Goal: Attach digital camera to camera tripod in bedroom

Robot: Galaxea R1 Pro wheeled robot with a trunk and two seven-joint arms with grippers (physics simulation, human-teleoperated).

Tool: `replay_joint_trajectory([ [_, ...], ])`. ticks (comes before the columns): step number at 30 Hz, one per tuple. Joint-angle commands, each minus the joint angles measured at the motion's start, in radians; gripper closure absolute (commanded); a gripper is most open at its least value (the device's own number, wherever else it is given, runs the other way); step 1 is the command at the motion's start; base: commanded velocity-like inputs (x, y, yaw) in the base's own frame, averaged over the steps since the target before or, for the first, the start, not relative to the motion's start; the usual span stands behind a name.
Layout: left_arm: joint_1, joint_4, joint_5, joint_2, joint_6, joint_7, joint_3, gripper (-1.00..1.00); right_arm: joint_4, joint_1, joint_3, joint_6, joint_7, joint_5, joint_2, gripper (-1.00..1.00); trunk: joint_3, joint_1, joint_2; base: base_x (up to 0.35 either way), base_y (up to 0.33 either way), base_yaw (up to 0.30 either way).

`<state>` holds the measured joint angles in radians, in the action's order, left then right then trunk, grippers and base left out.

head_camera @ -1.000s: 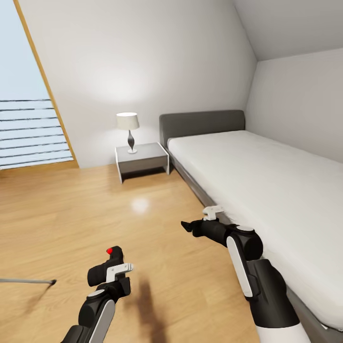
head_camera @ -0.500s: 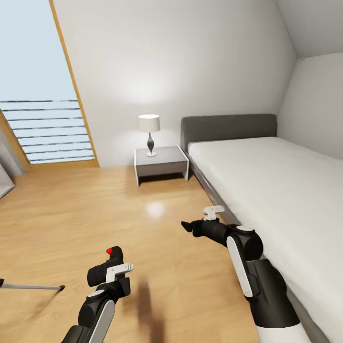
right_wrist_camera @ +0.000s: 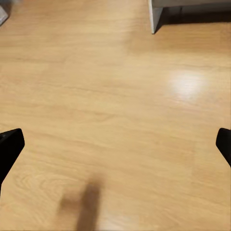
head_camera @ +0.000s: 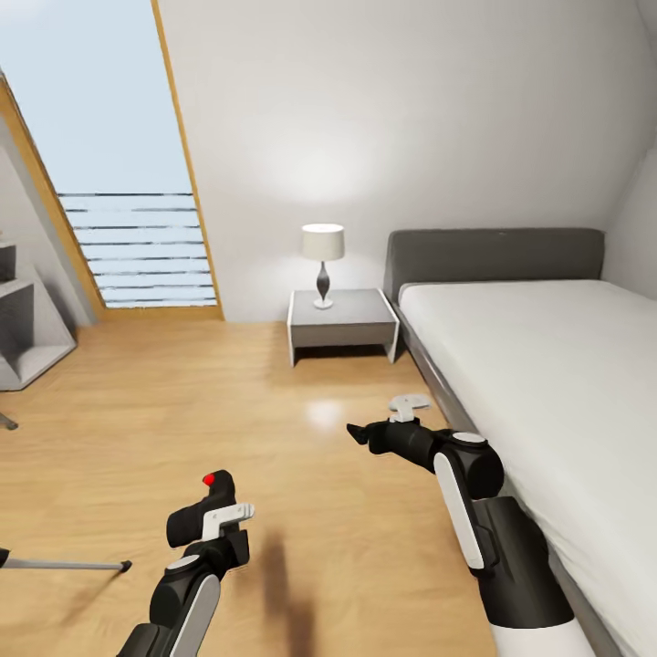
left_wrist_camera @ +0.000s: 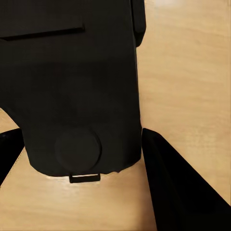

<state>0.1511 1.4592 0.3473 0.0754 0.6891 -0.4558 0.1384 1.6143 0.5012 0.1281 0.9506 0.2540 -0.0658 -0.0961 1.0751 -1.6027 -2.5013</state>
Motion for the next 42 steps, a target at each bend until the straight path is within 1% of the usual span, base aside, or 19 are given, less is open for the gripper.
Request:
replay_joint_trajectory([
  [1,0.001,0.001,0.007,0.000,0.003,-0.008,0.001,1.00,0.001,0.000,-0.001,0.005,-0.002,-0.006,0.000,-1.00,0.001,0.000,0.000,0.339,-0.123,0.282],
  [26,-0.001,0.003,0.004,0.000,0.001,-0.015,0.001,1.00,0.001,0.000,0.000,0.005,-0.004,-0.005,0.001,-1.00,0.000,0.000,0.000,0.339,-0.105,0.282],
  [33,-0.001,0.002,0.003,0.000,0.000,-0.015,0.001,1.00,0.001,0.000,0.002,0.005,-0.003,-0.005,0.000,-1.00,0.000,0.000,0.000,0.339,-0.044,0.283],
  [38,-0.001,0.001,0.004,0.000,0.000,-0.016,0.001,1.00,0.001,0.000,0.027,0.005,-0.004,-0.003,0.000,-1.00,0.000,0.000,0.000,0.339,-0.017,0.284],
  [42,-0.001,0.001,0.003,0.000,0.000,-0.016,0.001,1.00,0.001,0.000,0.037,0.005,-0.004,-0.002,0.001,-1.00,0.000,0.000,0.000,0.339,-0.053,0.269],
])
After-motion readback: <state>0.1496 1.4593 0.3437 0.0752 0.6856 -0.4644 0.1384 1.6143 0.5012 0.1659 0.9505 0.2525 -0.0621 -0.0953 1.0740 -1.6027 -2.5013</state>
